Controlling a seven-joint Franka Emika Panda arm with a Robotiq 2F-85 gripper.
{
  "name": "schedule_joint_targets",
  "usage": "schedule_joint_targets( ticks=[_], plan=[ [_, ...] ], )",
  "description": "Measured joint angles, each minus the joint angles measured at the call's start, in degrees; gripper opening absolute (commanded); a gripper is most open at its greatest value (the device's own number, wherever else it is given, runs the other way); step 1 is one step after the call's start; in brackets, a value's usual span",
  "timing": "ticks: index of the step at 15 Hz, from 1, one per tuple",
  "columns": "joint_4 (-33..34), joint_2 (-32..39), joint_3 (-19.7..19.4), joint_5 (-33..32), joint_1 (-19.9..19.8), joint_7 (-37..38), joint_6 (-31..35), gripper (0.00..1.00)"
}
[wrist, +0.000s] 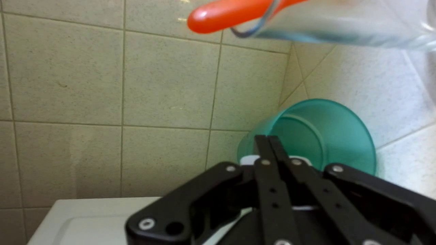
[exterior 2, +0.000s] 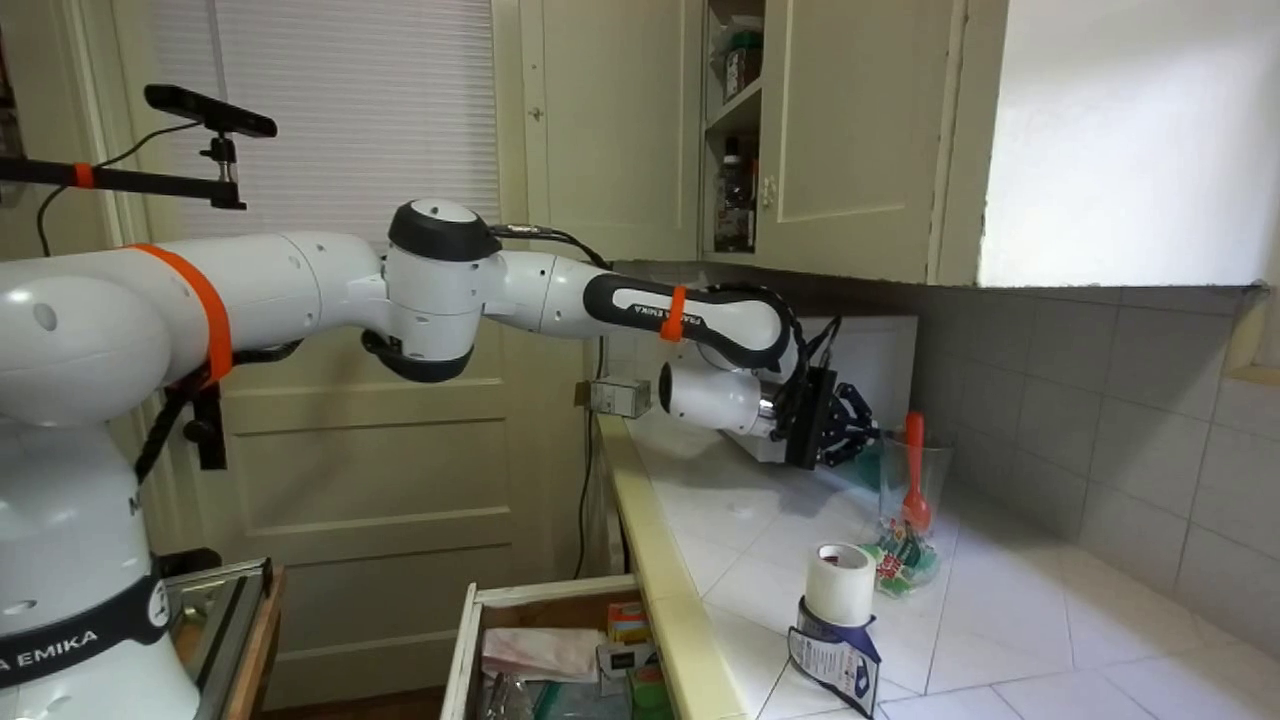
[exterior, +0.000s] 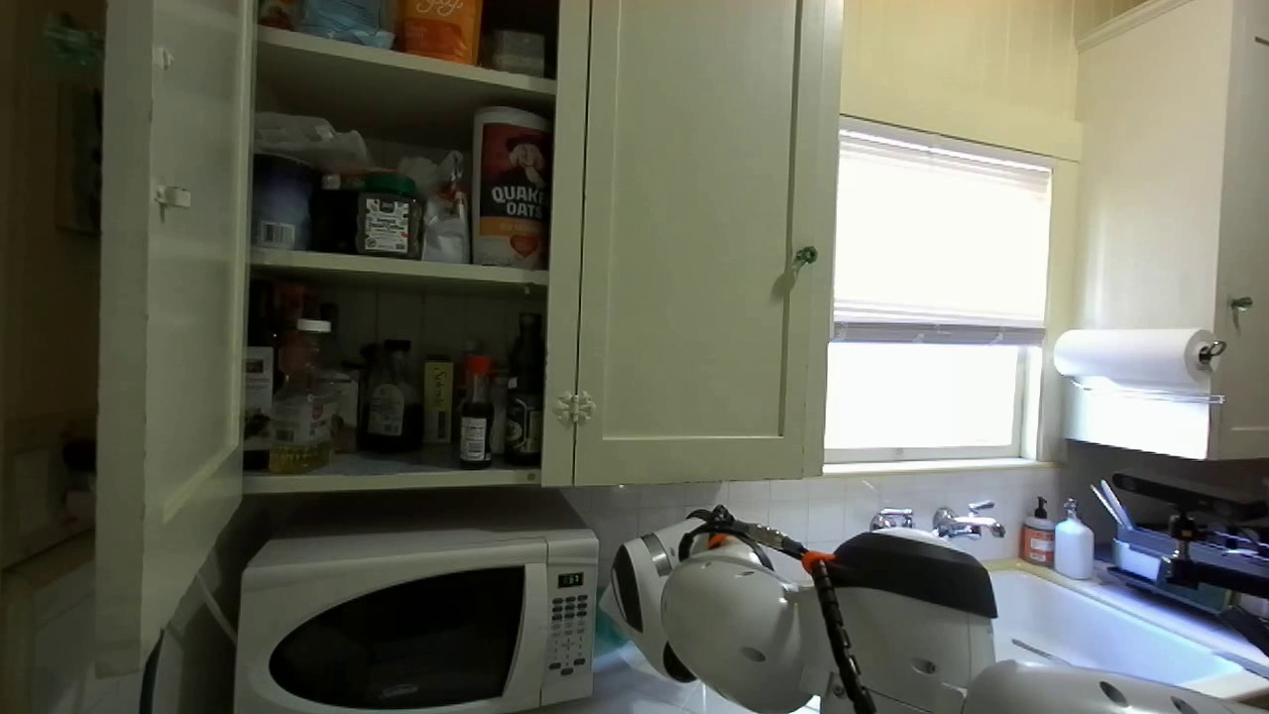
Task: Move the blue cup forward
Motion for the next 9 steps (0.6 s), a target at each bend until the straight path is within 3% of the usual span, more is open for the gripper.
schedule_joint_targets(
  ticks=[4, 9],
  plan=[
    [-2.43, 0.72, -0.26, -0.74, 1.72, -0.03, 0.0, 0.01],
    [-9.63, 2.58, 0.21, -4.73, 7.96, 0.64, 0.01, 0.01]
  ],
)
